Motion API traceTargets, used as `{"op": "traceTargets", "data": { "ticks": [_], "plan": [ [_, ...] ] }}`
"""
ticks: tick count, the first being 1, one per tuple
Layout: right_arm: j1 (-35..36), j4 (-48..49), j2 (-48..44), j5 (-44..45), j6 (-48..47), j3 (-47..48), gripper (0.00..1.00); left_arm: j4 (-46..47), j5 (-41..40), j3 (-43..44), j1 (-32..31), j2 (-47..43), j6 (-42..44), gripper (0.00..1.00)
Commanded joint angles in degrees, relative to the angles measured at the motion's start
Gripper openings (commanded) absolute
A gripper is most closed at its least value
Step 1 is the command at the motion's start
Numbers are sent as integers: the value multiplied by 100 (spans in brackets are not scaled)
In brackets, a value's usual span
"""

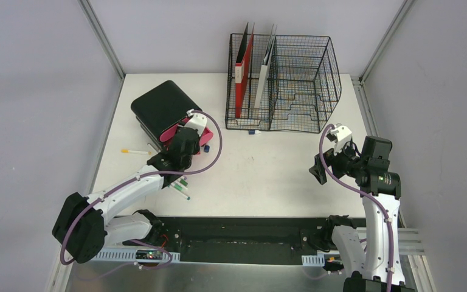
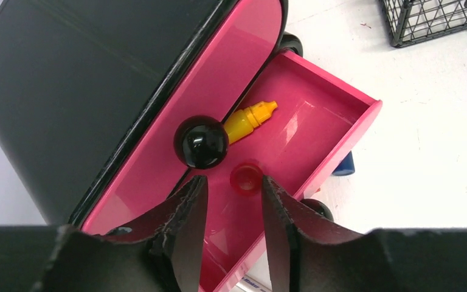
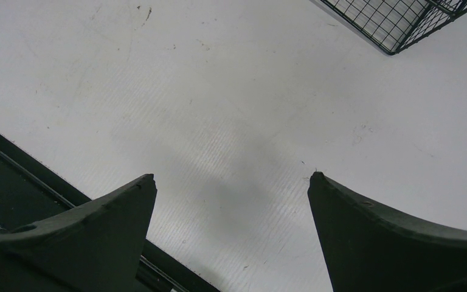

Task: Organize the desk
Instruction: Place the stationery in the drawer.

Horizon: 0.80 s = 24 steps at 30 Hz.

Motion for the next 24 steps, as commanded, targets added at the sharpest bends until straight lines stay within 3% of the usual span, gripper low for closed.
{"op": "traceTargets", "data": {
  "ticks": [1, 12, 18, 24],
  "plan": [
    [-52, 29, -74, -158, -115, -24, 99, 112, -146, 83, 60, -75, -83, 41],
    [-52, 20, -66, -187, -127, -24, 99, -505, 582, 211, 59, -607, -615, 63],
    [-52, -40, -49, -368, -207, -24, 99, -895, 1522, 349, 60, -1133, -947, 71],
    [-30, -367, -42, -1145, -744, -16, 99, -1597, 2593, 906, 59, -1307, -1425, 82]
  ]
}}
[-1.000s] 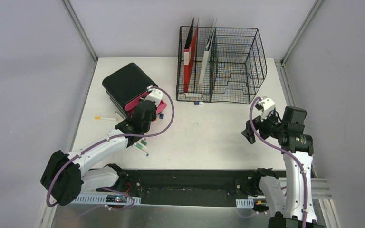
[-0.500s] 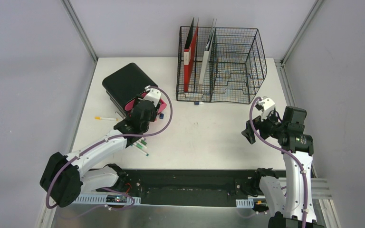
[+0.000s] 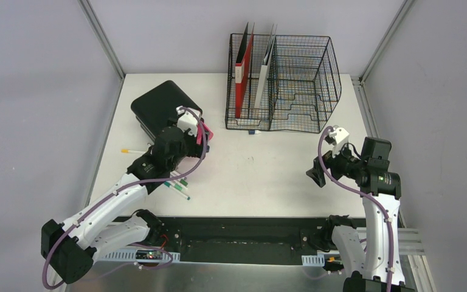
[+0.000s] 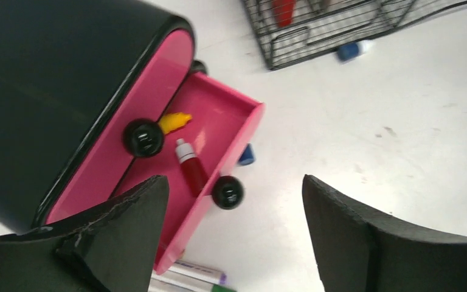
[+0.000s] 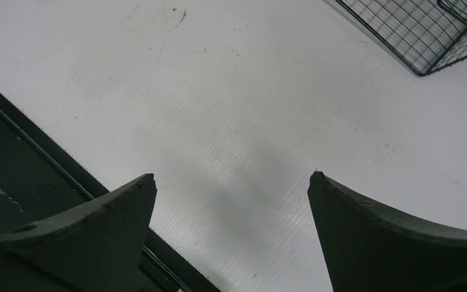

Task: Organize the desk
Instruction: Place the stationery in the drawer, then pick up the stationery from the center of the board.

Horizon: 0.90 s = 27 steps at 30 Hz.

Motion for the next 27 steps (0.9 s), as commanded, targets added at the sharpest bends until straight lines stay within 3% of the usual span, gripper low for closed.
{"op": "traceTargets", "data": {
  "ticks": [1, 5, 7, 10, 15, 21, 27],
  "plan": [
    [-13, -317, -34, -875, -722, -3, 99, -519, 1147, 648, 50, -171, -420, 85],
    [42, -613, 15, -1348, -1554, 152, 99, -828, 1824, 1078, 51, -268, -440, 98],
    [93, -761, 105, -1658, -2162, 299, 99, -1015, 2188, 1354, 57, -256, -367, 99],
    [370, -765, 441, -1710, -2362, 648, 99, -1431, 2565, 1792, 58, -166, -139, 99],
    [1558, -548, 1261, -754, -2082, 1397, 99, -1533, 2741, 1722, 59, -286, 253, 99],
    [3428, -159, 1886, 963, -1930, 1880, 99, -1580, 2249, 1394, 59, -626, 641, 99],
    [4161, -372, 2846, 1566, -1985, 2548, 99, -1445, 2026, 1073, 67, -852, 867, 99]
  ]
}}
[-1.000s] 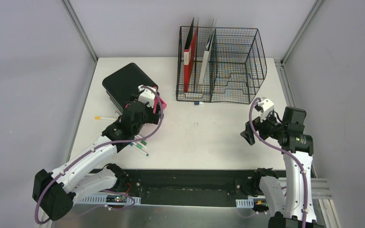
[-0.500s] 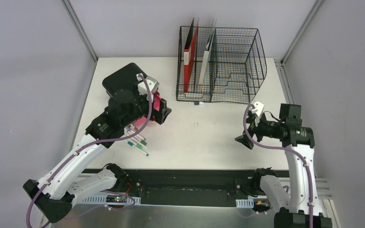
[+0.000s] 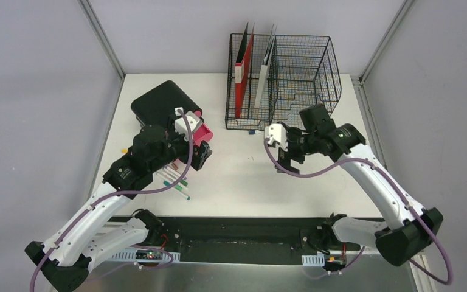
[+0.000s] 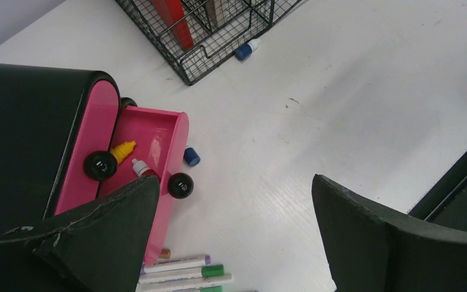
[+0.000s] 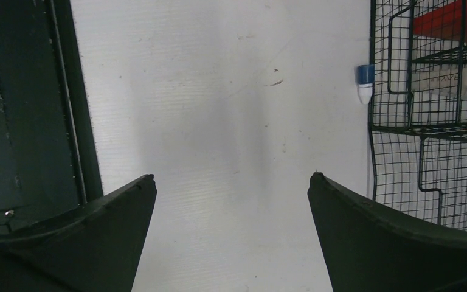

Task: Organize the desk
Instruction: Pick up the stationery from the center of the board.

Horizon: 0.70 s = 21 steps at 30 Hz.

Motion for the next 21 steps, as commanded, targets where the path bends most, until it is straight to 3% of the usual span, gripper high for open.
{"op": "traceTargets", "data": {
  "ticks": [1, 14, 17, 21],
  "plan": [
    [441, 69, 550, 900, -92, 585, 99, 199, -234, -208, 67, -173, 293, 99],
    [1172, 956, 2547, 1891, 732, 1456, 99, 188, -290, -408, 223, -371, 353, 99],
    [1225, 1100, 3068, 2133, 404, 1708, 99, 188, -274, -401, 280, -383, 355, 99],
    [1162, 1298, 3539, 2129, -929, 1702, 99, 180, -271, -419, 366, -433, 364, 99]
  ]
}}
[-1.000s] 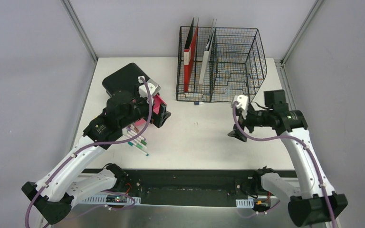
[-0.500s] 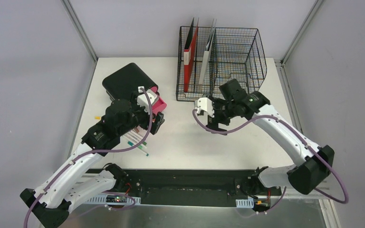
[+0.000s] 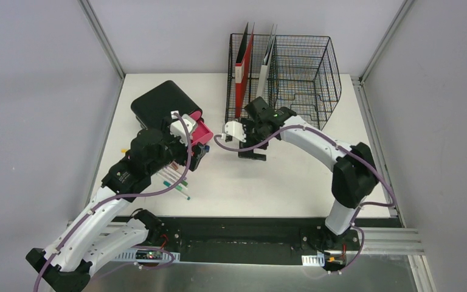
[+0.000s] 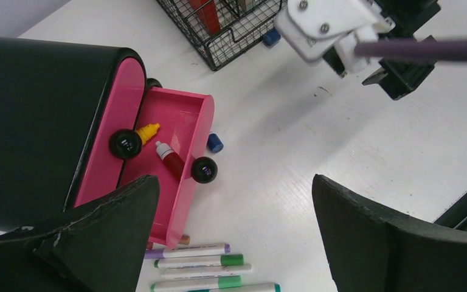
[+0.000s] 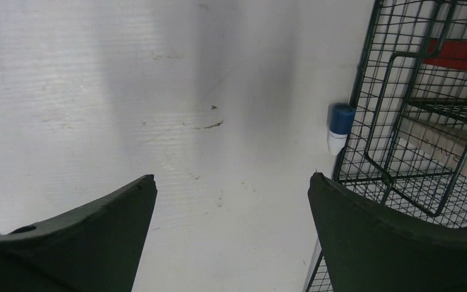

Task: Organize the desk
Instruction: Pick up the stationery from the center of the board.

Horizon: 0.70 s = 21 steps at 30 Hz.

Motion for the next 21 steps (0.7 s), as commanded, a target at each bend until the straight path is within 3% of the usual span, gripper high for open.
{"op": "traceTargets", "data": {
  "ticks": [1, 8, 21],
  "plan": [
    [-95, 376, 307, 63, -1488, 163, 99, 186, -31, -34, 116, -140, 68, 99],
    [-588, -403, 1257, -653, -2647, 1182, 91, 171, 37, -34, 234, -188, 58, 99],
    [-753, -2, 2244, -343, -2635, 1856, 72, 179, 285, -35, 509, -143, 6, 99]
  ]
}}
